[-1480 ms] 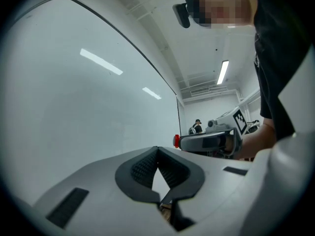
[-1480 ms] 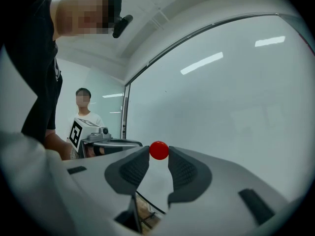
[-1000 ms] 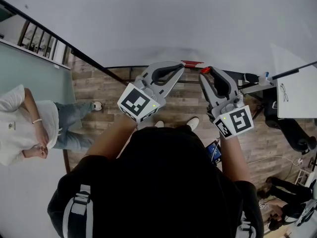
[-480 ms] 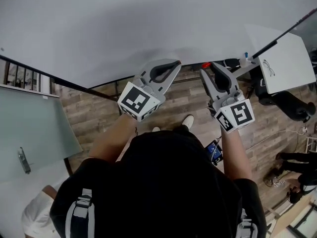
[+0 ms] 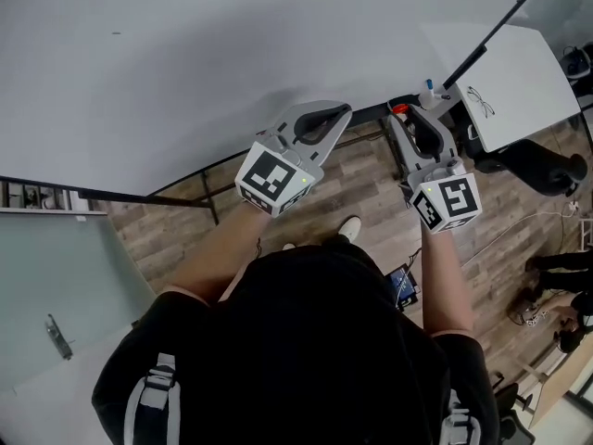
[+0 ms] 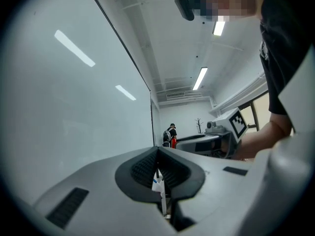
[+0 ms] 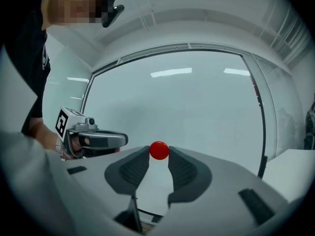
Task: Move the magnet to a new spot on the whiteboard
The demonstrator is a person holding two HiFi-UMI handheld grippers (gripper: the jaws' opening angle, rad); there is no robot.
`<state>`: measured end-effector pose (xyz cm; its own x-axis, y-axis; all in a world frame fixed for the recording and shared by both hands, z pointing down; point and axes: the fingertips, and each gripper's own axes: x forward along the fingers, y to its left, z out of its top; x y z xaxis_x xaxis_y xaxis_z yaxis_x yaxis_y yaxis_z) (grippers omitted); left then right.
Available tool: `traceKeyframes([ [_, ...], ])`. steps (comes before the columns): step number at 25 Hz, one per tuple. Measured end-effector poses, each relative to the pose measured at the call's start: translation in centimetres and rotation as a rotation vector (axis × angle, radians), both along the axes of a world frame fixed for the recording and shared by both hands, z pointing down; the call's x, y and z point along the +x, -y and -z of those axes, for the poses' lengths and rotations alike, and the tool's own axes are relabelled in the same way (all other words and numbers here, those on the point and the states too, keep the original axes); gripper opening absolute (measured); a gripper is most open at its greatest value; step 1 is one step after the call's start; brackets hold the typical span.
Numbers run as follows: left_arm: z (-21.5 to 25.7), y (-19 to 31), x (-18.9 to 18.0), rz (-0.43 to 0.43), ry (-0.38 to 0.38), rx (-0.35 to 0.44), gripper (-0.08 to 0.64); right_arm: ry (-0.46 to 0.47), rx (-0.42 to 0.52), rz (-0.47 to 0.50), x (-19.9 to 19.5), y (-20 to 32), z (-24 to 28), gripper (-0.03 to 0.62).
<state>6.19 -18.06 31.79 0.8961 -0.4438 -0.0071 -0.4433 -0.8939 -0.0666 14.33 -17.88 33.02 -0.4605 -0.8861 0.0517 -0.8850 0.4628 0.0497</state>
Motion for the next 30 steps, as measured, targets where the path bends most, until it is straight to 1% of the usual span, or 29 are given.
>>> traceKeyframes([
  [6, 0.0, 2.8, 6.4, -0.013, -0.013, 0.008, 0.003, -0.012, 0.002, -0.042, 7.2, 3.1, -0.1, 0.117],
  [12, -0.8, 5.4, 12.1, -0.023, -0.018, 0.019, 0.003, -0.017, -0.002, -0.064, 12.8, 6.4, -1.0, 0.117],
  [20, -2.1, 8.3, 17.3, -0.009, -0.016, 0.006, 0.003, -0.043, -0.014, -0.083, 18.0, 10.1, -2.7, 0.117],
  [25, -3.5, 10.2, 20.7, -0.017, -0.012, -0.005, 0.003, -0.052, -0.013, -0.098, 21.5, 12.6, -3.9, 0.117],
  [30, -4.8, 11.5, 23.6, -0.019, -0.004, -0.006, 0.003, -0.023, -0.026, -0.116, 24.8, 14.7, -4.9, 0.117],
])
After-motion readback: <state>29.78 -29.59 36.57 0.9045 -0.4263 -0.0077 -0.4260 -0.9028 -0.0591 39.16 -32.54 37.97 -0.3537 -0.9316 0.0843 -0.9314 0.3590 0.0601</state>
